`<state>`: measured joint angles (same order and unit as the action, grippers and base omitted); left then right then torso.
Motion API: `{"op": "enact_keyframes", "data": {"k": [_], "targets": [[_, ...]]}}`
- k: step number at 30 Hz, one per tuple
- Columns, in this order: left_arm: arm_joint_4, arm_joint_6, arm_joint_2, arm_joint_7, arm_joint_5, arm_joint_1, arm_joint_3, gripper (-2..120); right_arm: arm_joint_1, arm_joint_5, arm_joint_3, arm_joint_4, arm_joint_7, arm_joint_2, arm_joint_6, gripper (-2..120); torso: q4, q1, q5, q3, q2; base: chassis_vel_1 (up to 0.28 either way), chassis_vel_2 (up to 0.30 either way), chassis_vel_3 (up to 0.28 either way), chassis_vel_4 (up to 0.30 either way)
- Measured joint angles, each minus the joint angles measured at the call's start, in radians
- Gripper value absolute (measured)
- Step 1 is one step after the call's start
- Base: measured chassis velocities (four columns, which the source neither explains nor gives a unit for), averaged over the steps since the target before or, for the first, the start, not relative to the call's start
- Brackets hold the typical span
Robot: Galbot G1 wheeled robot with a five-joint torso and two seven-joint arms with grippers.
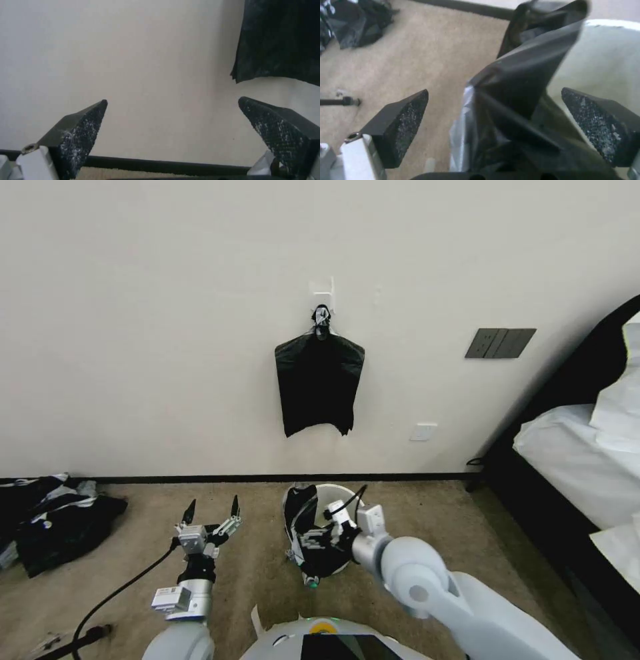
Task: Place a trash bag onto the trash bin.
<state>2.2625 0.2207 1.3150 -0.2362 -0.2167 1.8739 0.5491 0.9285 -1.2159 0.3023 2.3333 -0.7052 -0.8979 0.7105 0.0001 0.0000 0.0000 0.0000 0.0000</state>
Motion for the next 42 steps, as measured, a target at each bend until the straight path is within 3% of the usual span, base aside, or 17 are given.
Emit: {"op": "enact_keyframes", "data": {"k": [15,38,42], "targets": [[-0.015,-0.002,0.007,0.0,0.004,-0.024,-0.016,100,-0.071,0.099,0.162,-0.097,-0.111,-0.069,-0.002,87,-0.0001,0.0,-0.0001,0.0,0.0,0.0,0.0,0.0,0.0],[-0.024,-0.043,-0.016,0.0,0.02,-0.022,-0.08,100,-0.054,0.146,0.132,-0.103,-0.113,-0.059,-0.005,0,-0.0001,0.0,0.0001,0.0,0.0,0.0,0.0,0.0,0.0],[-0.017,-0.087,-0.035,-0.001,0.034,-0.021,-0.112,100,-0.049,0.145,0.116,-0.099,-0.113,-0.053,-0.005,0,0.0,0.0,0.0001,0.0,0.0,0.0,0.0,0.0,0.0]]}}
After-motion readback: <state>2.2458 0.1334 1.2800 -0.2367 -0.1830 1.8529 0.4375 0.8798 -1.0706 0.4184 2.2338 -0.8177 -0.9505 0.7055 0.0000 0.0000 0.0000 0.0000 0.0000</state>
